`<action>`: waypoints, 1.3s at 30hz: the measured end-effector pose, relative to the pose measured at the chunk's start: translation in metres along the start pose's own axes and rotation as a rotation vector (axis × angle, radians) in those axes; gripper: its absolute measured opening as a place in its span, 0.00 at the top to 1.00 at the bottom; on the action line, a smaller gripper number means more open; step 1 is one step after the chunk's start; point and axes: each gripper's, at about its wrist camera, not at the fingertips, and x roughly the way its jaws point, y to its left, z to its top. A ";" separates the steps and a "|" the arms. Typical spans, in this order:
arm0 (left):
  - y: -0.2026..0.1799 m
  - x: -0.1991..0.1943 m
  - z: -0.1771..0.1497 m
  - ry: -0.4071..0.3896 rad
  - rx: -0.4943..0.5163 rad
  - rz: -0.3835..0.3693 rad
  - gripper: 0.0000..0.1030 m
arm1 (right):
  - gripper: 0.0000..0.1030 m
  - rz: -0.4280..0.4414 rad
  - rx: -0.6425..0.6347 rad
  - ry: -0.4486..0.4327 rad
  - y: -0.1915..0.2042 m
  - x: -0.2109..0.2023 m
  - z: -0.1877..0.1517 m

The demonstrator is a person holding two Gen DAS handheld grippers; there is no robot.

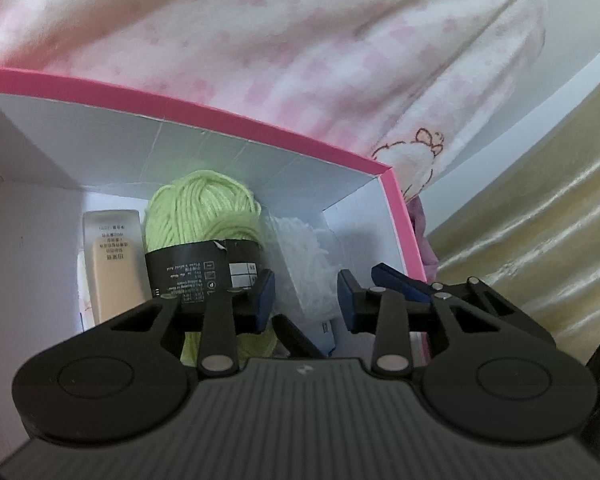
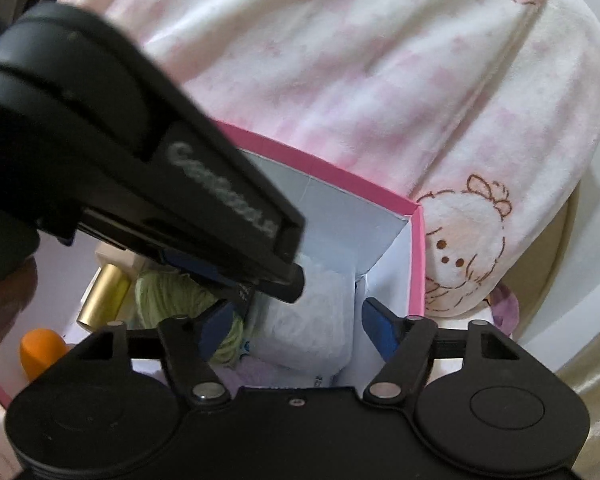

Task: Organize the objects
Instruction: 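Lift the floss-pick box into the pink box beside the yarn, then open the left gripper and withdraw it up from the pink box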

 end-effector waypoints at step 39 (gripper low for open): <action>-0.086 -0.244 -0.094 -0.076 0.176 0.398 0.06 | 0.25 0.251 0.347 -0.066 -0.034 -0.222 -0.050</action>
